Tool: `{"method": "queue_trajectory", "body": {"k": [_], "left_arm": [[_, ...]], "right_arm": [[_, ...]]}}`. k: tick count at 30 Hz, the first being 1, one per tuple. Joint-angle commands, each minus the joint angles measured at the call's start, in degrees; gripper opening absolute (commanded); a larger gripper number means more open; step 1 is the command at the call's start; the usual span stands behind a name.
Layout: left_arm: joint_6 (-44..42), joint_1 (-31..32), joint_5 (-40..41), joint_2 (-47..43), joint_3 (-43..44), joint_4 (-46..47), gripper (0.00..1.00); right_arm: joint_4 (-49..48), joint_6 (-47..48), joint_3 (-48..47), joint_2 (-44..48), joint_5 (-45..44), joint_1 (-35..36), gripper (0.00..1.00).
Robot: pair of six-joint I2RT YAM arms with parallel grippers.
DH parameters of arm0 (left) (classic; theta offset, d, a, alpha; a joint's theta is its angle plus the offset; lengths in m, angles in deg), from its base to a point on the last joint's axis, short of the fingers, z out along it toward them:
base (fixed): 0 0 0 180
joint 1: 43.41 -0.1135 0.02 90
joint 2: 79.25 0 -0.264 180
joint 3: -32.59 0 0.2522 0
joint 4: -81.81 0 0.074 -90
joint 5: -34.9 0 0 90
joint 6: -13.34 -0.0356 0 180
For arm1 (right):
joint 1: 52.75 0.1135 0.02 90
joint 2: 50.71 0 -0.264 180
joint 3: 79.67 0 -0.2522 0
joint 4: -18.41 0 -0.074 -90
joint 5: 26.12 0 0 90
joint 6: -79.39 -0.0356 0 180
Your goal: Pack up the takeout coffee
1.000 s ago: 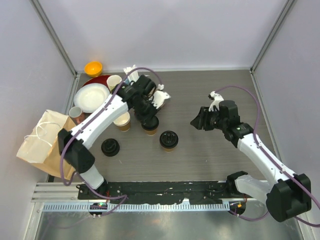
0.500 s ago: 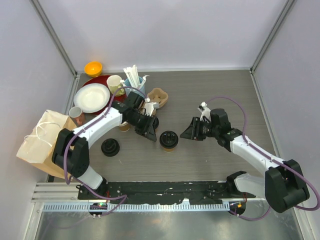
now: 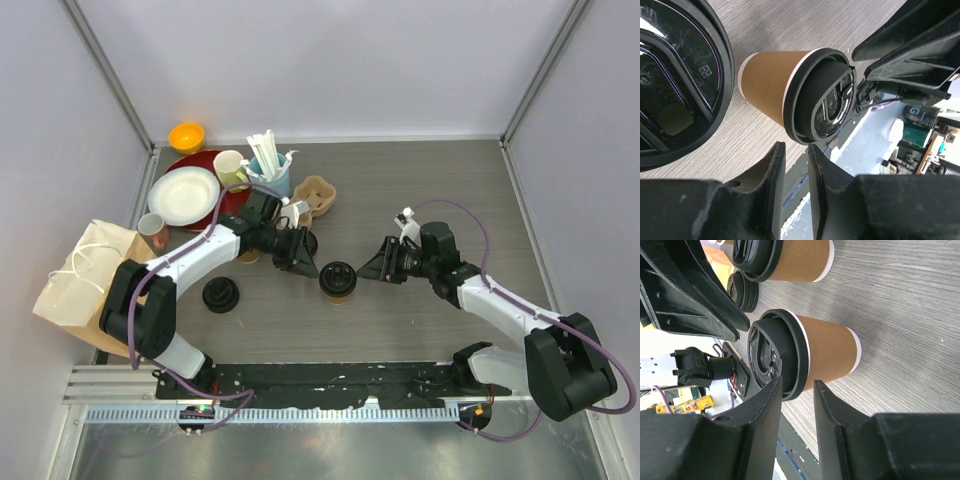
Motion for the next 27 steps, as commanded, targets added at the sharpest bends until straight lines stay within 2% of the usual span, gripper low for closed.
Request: {"method": "queue_trajectory", "body": {"k": [1,5,27], "left_arm": [[3.49,-0.39,-2.01,-1.08,-0.64,5.24,0.26],[4.71,-0.30,-1.57,-0.47,-1.70,6.47,0.23],[6.83,0.49,-1.22,3.40,-2.49,9.64,0.24]], "right_arm": [[-4.81,-1.53,-0.03,-0.82,0.55,0.72,0.36],[-4.29,-1.01,-0.30,-1.79,0.03,0.90,0.35],[-4.55,-0.56,-0.56,-4.34,-0.06,1.16,0.33]]}}
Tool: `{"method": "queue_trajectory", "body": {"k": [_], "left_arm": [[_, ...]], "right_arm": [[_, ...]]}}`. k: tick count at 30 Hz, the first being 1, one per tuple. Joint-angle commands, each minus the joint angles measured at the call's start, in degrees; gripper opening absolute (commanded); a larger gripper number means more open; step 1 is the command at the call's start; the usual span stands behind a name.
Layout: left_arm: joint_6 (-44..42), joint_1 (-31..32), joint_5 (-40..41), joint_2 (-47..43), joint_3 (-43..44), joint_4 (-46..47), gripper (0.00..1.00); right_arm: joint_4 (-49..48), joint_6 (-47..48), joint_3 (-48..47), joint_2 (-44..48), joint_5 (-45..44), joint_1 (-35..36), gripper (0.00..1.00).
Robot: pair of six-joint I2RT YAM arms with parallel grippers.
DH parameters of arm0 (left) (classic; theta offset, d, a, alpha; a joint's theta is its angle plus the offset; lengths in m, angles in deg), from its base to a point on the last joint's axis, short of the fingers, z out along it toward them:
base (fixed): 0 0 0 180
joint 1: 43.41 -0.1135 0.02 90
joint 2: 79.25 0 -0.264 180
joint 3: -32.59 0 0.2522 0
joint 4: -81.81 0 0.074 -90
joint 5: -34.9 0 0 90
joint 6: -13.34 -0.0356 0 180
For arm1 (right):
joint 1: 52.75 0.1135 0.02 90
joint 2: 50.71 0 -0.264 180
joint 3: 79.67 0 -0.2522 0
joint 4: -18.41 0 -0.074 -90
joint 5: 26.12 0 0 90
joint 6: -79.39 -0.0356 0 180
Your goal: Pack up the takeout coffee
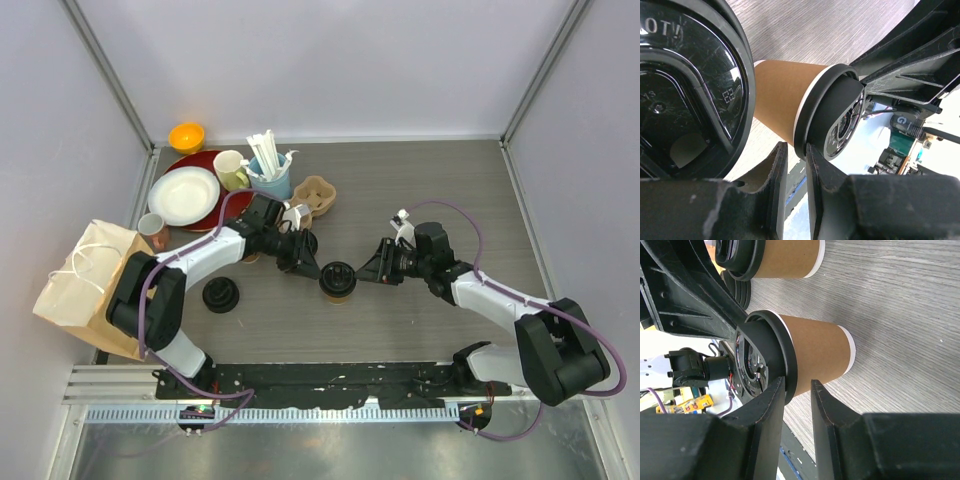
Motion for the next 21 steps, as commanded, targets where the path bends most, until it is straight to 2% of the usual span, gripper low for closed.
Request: {"method": "queue_trajectory", "body": {"k": [1,3,6,14,21], "left_arm": [[0.38,0.58,-0.54,0.34,-0.04,2.71,0.24],[0.20,0.75,0.25,0.60,-0.74,2.80,0.23],[0.46,0.67,0.95,1.22,-1.45,2.71,0.15],[1.08,1.37,1.13,2.45,-2.41,2.80,0.06],[1.52,2.33,2.53,4.99,-3.38,2.45,0.00]], "right_arm": [[-1.71,0.22,-0.78,0.57,0.16,0.35,0.33],[-1.09,0.40,-1.13,0.49,-0.02,0.70,0.33],[-1.18,0.49,-0.87,-0.12,-0.37,1.05,0.32],[-0.65,0.22,1.68,-0.48,-1.77,1.06,0.25],[-0.30,0.31,3.96,-2.50,-2.74,1.06,0.10]]}}
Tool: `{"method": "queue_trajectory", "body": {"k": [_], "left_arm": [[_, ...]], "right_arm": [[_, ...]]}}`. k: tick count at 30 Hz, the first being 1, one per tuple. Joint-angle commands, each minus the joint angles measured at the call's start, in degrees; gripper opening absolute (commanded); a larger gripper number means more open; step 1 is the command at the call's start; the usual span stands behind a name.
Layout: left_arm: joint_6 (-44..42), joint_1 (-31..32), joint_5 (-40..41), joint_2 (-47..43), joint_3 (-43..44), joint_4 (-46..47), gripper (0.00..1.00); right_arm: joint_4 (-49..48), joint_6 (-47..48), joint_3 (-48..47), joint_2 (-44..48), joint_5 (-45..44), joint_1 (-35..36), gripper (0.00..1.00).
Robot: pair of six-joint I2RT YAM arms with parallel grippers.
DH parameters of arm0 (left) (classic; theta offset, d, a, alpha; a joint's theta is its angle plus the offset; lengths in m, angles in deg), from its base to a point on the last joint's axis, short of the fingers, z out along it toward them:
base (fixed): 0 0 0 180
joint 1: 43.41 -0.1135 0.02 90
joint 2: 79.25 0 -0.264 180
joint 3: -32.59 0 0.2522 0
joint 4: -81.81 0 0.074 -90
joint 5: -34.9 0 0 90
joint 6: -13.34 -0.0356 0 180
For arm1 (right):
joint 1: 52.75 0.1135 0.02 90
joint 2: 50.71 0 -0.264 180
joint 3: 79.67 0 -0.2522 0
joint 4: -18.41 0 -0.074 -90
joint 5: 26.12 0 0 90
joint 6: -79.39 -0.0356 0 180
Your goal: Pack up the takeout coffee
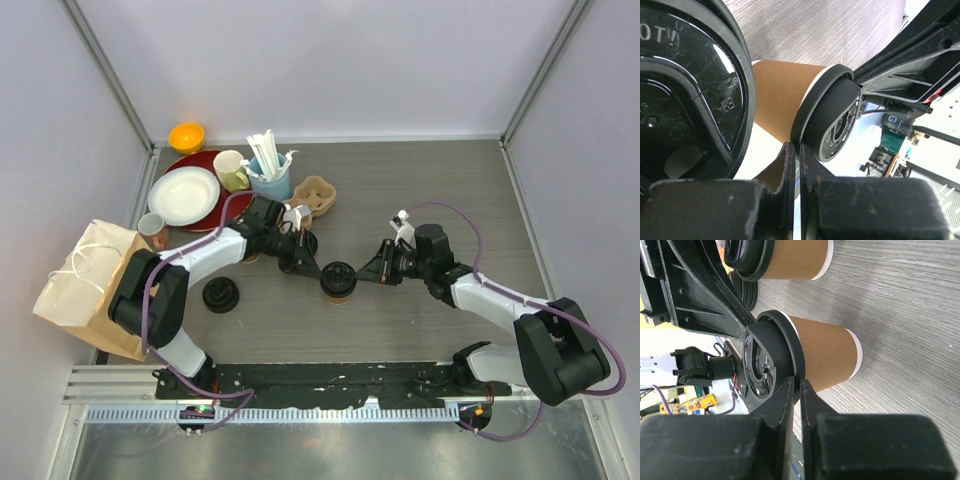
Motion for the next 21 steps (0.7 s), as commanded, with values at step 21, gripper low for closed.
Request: {"method": "queue_trajectory", "body": {"k": [21], "left_arm": [[-3.30,3.85,9.04,7.98,1.03,-6.67,0.00]], "right_arm": [[9.34,4.30,3.72,-2.24,-6.81,0.49,0.01]]}}
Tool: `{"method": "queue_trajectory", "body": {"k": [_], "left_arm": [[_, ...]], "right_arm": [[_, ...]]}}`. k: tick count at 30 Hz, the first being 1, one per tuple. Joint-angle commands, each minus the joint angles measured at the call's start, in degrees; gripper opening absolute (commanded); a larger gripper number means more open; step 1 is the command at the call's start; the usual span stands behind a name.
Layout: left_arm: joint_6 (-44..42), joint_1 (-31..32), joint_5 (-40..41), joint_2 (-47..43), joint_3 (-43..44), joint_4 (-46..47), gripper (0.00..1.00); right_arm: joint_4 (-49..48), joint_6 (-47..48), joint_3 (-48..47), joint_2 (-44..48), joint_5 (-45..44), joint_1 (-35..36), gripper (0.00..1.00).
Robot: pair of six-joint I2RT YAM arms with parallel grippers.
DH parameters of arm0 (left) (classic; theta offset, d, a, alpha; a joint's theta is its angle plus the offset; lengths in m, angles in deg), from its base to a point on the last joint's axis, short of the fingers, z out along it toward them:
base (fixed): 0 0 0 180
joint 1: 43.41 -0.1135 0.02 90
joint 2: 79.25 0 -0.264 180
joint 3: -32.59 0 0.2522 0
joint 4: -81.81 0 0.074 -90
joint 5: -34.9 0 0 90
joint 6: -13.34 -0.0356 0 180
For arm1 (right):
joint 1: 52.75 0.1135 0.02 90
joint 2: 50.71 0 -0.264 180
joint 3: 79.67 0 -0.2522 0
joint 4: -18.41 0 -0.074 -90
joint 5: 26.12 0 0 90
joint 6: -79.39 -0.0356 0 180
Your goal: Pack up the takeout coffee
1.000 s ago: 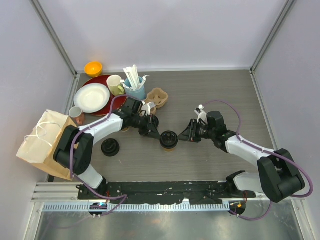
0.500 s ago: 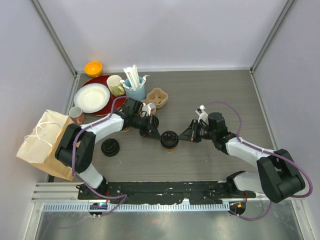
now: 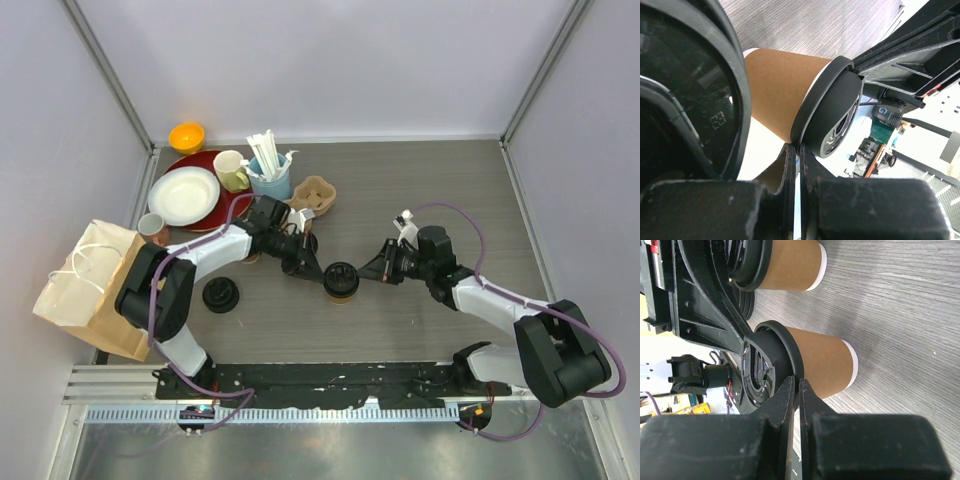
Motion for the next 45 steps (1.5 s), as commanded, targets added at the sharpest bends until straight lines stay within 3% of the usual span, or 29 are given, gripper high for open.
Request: {"method": "queue_trajectory", "body": {"k": [1,7,21,26,45], "left_arm": [[-5.59,3.24,11.59,4.72,0.90,-6.17,0.00],[-6.92,3.15,9.83,2.43,3.10,-6.35,0.00],[-9.47,3.15,6.14,1.37,9.16,-9.52,0.16],[-10.26,3.15,5.52,0.94,11.18,-11.53,0.19],[-14.65,1.57,10.97,-1.88,12.86,-16.55,0.27]], "right_arm": [[14.94,4.76,-0.81,-1.37,-5.04,1.32,0.01],[19.96,7.58,-6.71,3.38,-5.38,1.41,0.09],[21.19,9.07,-9.79,4.44,-3.98,1.23,0.21],[21.81,10.56,-11.72,4.09,-3.98,1.32,0.32],[25.68,19.79,-23.94,-9.79,-3.54,1.14,0.30]]}}
